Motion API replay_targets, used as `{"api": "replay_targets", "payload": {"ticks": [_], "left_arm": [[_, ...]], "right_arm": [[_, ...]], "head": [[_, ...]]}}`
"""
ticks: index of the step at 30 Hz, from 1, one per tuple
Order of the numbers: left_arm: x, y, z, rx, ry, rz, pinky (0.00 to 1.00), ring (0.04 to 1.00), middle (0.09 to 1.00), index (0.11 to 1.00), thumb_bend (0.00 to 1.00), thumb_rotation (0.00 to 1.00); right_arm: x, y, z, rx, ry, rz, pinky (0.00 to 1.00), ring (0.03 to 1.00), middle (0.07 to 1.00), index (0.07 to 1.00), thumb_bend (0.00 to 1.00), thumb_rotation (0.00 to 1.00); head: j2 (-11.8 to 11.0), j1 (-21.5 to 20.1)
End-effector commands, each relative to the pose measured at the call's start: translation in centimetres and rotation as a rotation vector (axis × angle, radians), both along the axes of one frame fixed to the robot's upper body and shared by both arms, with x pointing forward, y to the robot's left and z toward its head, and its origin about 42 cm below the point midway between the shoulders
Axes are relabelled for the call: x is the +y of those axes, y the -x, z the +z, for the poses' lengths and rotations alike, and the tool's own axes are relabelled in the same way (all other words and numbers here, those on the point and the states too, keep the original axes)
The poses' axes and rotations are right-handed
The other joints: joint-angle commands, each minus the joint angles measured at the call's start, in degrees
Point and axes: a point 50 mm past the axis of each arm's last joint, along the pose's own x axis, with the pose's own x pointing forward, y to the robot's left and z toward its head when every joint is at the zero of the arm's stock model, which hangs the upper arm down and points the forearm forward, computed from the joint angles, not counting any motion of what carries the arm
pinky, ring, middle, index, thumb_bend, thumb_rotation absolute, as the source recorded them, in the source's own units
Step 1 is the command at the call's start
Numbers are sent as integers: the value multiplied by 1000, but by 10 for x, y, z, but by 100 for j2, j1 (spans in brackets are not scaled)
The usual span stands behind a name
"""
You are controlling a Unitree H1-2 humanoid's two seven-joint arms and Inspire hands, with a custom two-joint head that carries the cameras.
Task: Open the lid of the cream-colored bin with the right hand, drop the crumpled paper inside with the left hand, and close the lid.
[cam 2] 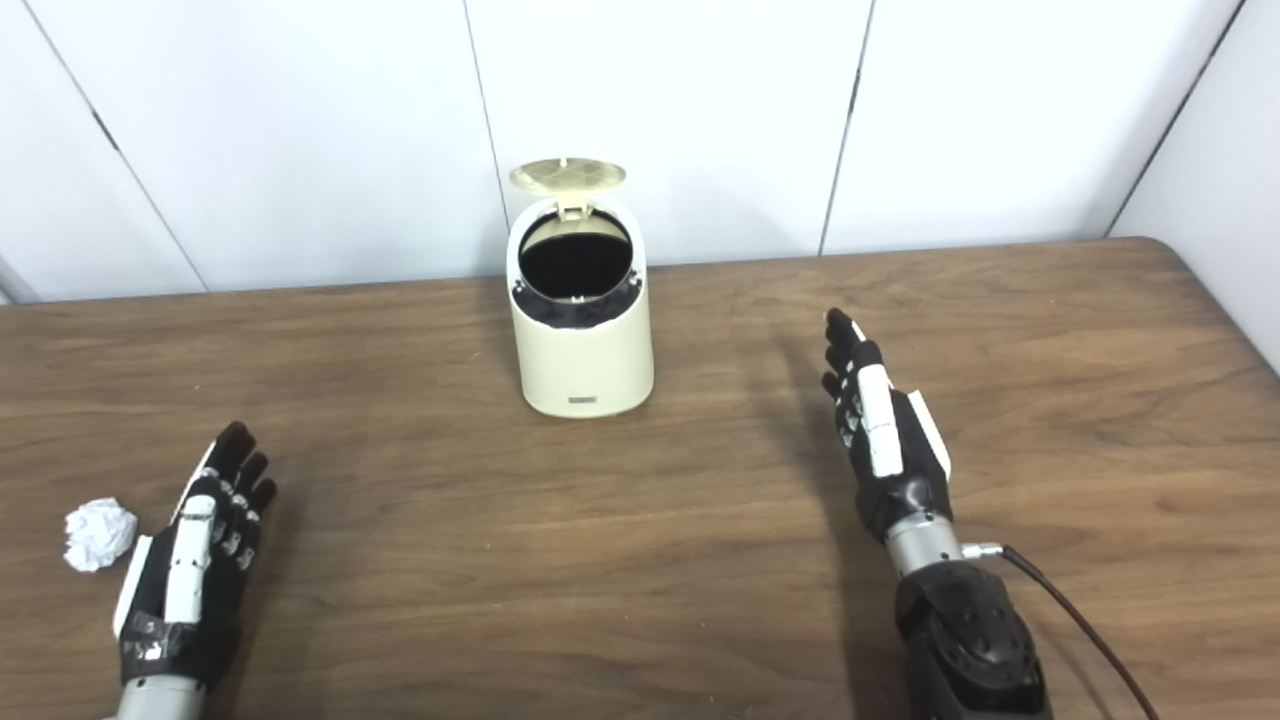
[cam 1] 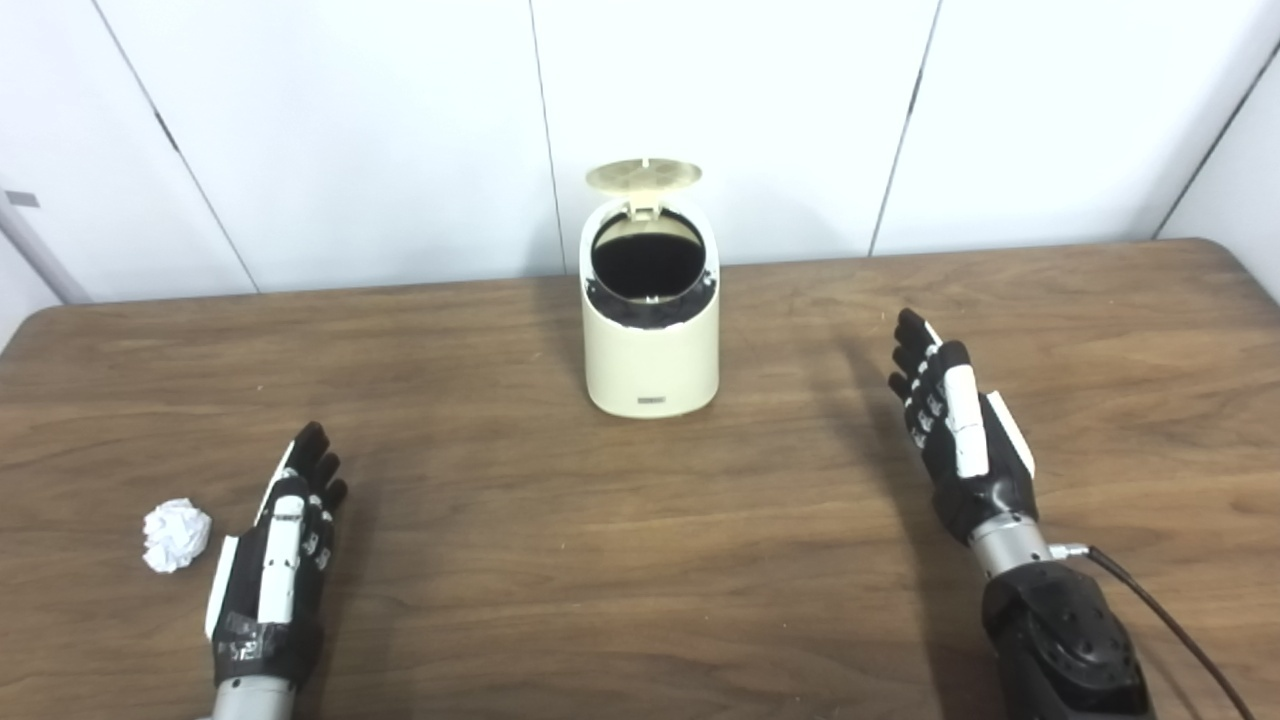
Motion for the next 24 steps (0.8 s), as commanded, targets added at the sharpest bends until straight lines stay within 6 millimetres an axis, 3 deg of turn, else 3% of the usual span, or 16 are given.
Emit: {"api": "replay_targets", "payload": {"ticks": [1,11,14,20,24], "left_arm": [[2,11,0,5,19,17,1000,1000,993,966,268,814],[-4,14,37,-33,-94,-9,1000,997,991,977,444,720],[-4,14,48,-49,-114,2,1000,982,974,962,531,635],[4,13,73,-78,-238,13,1000,953,945,943,511,506],[10,14,83,-99,-310,39,951,918,915,926,583,461]], "right_arm": [[0,-2,14,-90,5,0,1000,1000,984,942,539,1000],[-10,1,10,-89,15,-5,1000,1000,987,950,537,1000],[-16,0,7,-92,8,7,1000,1000,998,960,546,1000],[-28,-1,1,-88,11,12,1000,1000,1000,967,528,1000],[-34,-1,-3,-91,5,20,1000,1000,1000,979,521,1000]], "head": [[0,10],[-167,594],[-221,790],[-311,1260],[-363,1536]]}}
